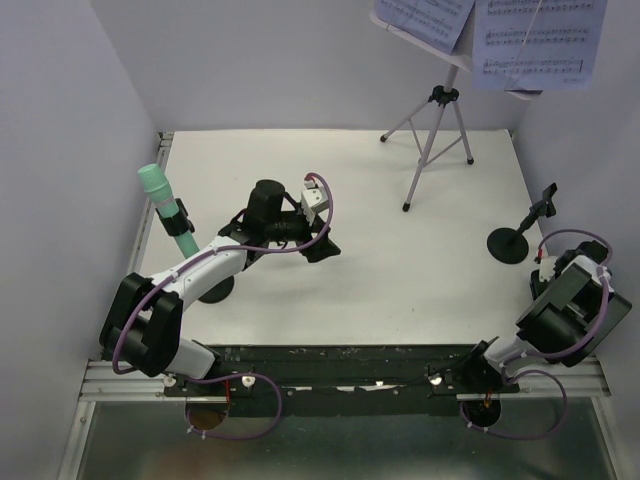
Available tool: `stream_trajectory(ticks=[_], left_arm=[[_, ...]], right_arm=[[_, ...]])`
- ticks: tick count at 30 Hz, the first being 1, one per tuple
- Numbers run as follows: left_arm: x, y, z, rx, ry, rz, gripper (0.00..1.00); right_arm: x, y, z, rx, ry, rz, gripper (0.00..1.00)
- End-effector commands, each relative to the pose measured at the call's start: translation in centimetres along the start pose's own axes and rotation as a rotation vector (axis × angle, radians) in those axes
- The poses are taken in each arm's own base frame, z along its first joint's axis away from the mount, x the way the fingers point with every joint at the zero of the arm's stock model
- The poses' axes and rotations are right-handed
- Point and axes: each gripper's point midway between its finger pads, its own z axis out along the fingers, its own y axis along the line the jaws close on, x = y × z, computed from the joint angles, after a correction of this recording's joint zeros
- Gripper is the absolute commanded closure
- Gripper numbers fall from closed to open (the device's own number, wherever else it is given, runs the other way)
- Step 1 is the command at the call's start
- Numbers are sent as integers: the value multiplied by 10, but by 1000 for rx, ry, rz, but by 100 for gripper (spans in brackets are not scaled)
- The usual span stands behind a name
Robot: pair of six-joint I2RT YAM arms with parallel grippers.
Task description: Pack up the instrument practice props
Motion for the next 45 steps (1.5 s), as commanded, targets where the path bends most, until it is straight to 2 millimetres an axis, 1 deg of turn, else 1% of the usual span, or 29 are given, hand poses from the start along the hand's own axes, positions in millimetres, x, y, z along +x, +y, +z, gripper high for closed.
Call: stream_trajectory(ticks=[1,4,6,7,11,12,14,15,16,20,21,22,26,28,29,30,31,34,35,37,39,41,43,45], left_arm=[[-11,4,-1,-11,-9,22,21],[-12,5,1,-7,-5,26,21],[-12,5,2,-6,-3,33,21],[-12,7,1,-12,0,30,21],[-12,7,0,-14,4,37,21],[-13,6,-1,-14,4,40,21],[-14,4,-2,-11,5,47,21],[-15,5,-3,-15,1,52,21],[-15,5,-3,-16,1,53,21],[-17,5,-3,-13,-5,57,21],[-16,4,-2,-8,-4,56,21],[-17,4,-1,-5,-5,59,21],[-21,5,-1,-3,-12,69,21],[-24,5,-1,1,-17,76,21],[-26,5,-1,2,-20,82,21],[-29,4,-2,4,-24,92,21],[-32,3,-3,8,-28,103,21],[-50,1,-7,10,-60,157,21],[-51,-1,-9,16,-53,160,21],[-65,-6,-14,23,-70,200,21],[-90,-12,-24,16,-109,251,21],[-126,-21,-39,5,-170,318,20],[-161,-33,-56,-5,-227,386,19],[-192,-47,-74,-13,-270,441,18]], right_arm=[[-7,20,4,-101,-49,9,65],[-13,20,8,-131,-49,23,66],[-15,20,12,-135,-45,38,64],[-17,20,13,-137,-42,46,60],[-16,23,17,-159,-16,74,39],[-15,24,16,-161,-13,78,36],[-16,24,13,-156,-25,78,27],[-16,23,11,-150,-34,77,20],[-17,23,9,-148,-40,79,18],[-15,24,1,-143,-46,83,15],[-16,30,-1,-174,-63,82,15],[-15,31,-3,-174,-68,81,15],[-15,29,-15,-152,-86,91,13],[-15,26,-22,-132,-100,100,10],[-16,23,-27,-122,-109,107,6],[-17,21,-32,-110,-118,111,5],[-18,20,-38,-100,-130,111,1],[-24,12,-57,-60,-192,107,1],[-25,11,-61,-48,-208,108,0],[-26,9,-73,-33,-238,106,0],[-31,9,-92,-27,-299,94,0],[-39,13,-119,-22,-407,60,1],[-43,25,-152,-19,-540,3,1],[-46,45,-181,-98,-621,-42,1]])
